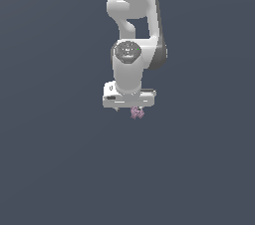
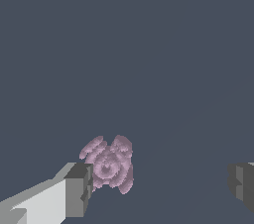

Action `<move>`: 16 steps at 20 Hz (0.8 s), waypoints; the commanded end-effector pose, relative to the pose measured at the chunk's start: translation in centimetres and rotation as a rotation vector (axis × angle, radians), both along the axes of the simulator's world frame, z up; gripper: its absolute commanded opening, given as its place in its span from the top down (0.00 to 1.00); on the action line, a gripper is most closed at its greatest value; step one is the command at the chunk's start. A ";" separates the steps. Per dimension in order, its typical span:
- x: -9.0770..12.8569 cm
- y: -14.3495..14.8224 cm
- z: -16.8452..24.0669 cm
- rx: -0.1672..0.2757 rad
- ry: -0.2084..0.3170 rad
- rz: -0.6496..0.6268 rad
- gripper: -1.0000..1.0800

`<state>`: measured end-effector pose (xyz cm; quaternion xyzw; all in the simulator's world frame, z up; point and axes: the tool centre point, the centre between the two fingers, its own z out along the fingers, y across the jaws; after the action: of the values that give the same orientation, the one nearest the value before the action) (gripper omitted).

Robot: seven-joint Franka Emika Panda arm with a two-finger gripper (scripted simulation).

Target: Pick up the object and move it to a goal position.

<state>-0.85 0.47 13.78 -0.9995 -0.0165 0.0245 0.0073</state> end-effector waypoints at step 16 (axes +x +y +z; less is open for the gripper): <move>-0.9 -3.7 -0.9 -0.025 0.028 -0.037 0.04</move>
<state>-1.71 -3.33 12.84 -0.9992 0.0012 0.0386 -0.0044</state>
